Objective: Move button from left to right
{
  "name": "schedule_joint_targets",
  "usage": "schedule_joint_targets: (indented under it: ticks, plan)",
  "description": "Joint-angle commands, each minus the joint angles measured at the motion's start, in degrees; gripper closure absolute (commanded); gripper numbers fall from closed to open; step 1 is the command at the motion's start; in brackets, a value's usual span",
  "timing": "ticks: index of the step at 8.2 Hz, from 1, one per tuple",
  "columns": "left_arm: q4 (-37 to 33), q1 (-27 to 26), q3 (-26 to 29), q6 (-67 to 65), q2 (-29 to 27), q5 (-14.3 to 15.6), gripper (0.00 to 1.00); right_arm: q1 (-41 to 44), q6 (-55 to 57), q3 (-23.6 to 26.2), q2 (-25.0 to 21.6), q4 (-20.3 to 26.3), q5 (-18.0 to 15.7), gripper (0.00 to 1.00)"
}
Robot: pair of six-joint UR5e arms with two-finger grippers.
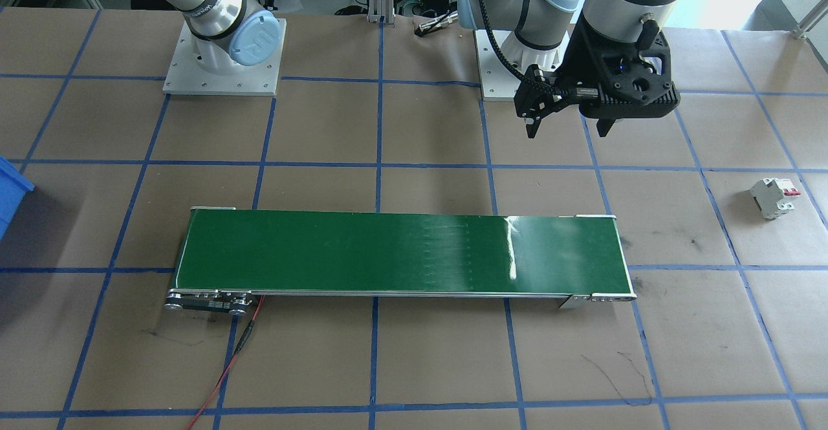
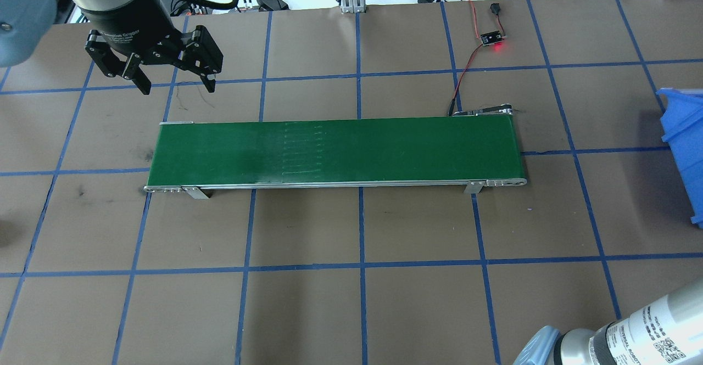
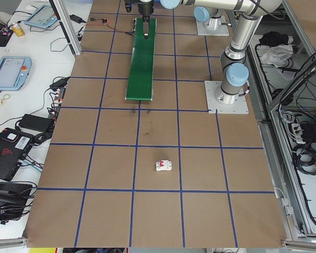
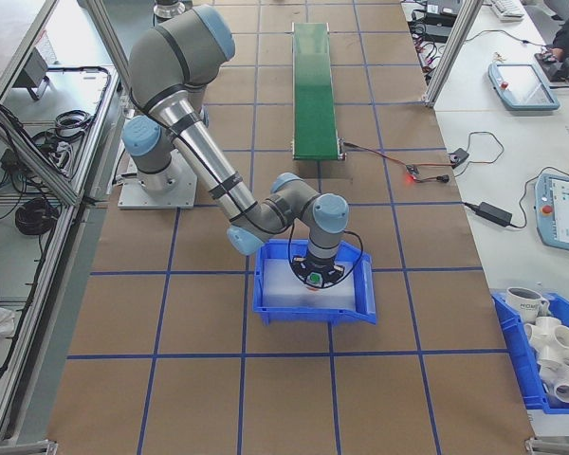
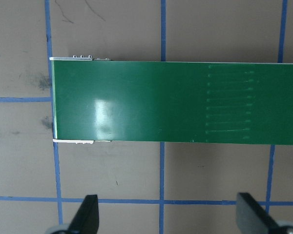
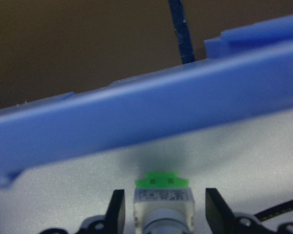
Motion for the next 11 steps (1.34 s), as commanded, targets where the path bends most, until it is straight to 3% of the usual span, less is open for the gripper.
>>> schedule_joint_targets:
  ticks: [1,3,5,7,9,11]
  plan:
    - [0.1,0.1,-0.1,0.2,0.5,0.0,0.0,0.0,-0.4,0.2,-1.1,0.0,0.2,0.0]
    - [0.0,-0.1,0.0,0.2,0.5,0.1,0.0,0.0,2.7,0.3,-4.6,1.2,0.7,0.0]
    - [-0.1,0.0,0.2,0.2,0.6,0.2,0.0,0.3,14.0,-0.2,-12.1,12.1,3.2,0.0]
    - [0.3,0.2,-0.2,0.2,-0.8,0.2,0.0,1.8,29.5,-0.4,-18.4,20.1,6.8,0.0]
    - [0.5,0.2,0.0,0.1,-1.8,-0.2,0.0,6.9,44.3,-0.4,-25.3,30.6,7.3,0.0]
    - [0.3,-0.5,0.4,-1.1,-1.9,-0.7,0.0,17.7,61.8,-0.6,-29.0,33.4,6.9,0.0]
